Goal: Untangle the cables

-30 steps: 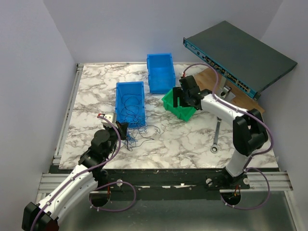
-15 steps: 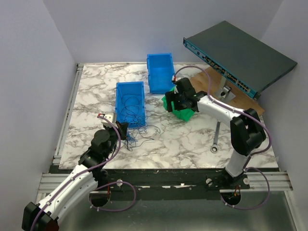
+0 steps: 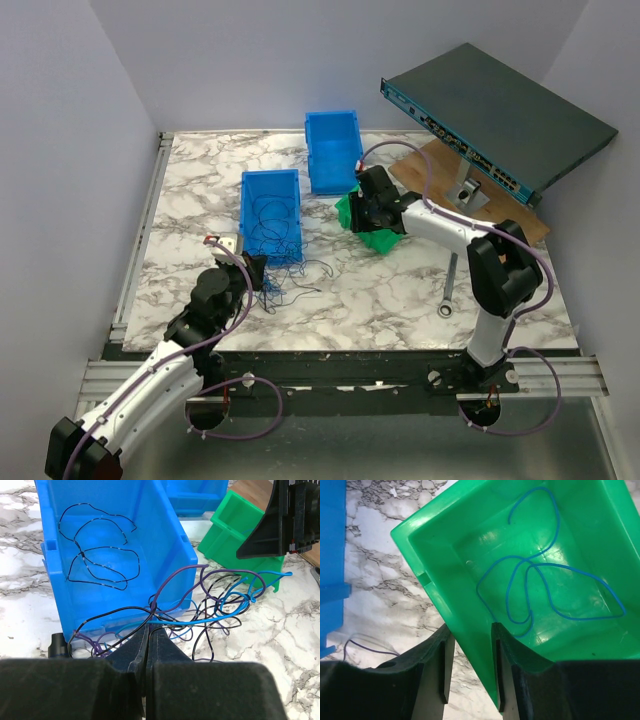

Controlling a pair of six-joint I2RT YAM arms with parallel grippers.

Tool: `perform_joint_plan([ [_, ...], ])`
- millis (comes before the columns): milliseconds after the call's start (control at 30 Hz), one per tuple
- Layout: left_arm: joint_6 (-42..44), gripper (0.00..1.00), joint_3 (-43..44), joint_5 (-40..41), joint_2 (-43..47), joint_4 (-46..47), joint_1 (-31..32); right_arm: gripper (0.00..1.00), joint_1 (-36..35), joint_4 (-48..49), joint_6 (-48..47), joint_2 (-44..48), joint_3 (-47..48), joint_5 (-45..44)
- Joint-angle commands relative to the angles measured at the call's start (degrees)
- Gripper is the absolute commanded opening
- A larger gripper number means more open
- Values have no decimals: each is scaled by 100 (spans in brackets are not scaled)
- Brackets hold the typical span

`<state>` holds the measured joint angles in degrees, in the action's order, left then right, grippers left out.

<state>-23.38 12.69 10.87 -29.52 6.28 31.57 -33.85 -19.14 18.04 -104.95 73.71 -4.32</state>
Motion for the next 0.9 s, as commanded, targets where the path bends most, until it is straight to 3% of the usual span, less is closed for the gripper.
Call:
perform_joint_plan([
  [0,78,0,139,-43,-13,132,0,39,-25,257,376,-79,47,-162],
  [267,79,0,144,-44,-30,136,-3,28,-26,307,588,-115,142,-612],
  [467,83,0,146,-42,-53,127,4,34,-26,80,597,-249,354,-1073],
  [500,85,0,146,-42,-50,127,-2,43,-26,69,585,-231,354,-1184],
  [567,88,0,146,-58,-55,141,-1,69,-26,43,528,-134,345,-1266],
  [867,242,0,146,-804,-345,565,5,100,-43,156,-148,754,5,-289],
])
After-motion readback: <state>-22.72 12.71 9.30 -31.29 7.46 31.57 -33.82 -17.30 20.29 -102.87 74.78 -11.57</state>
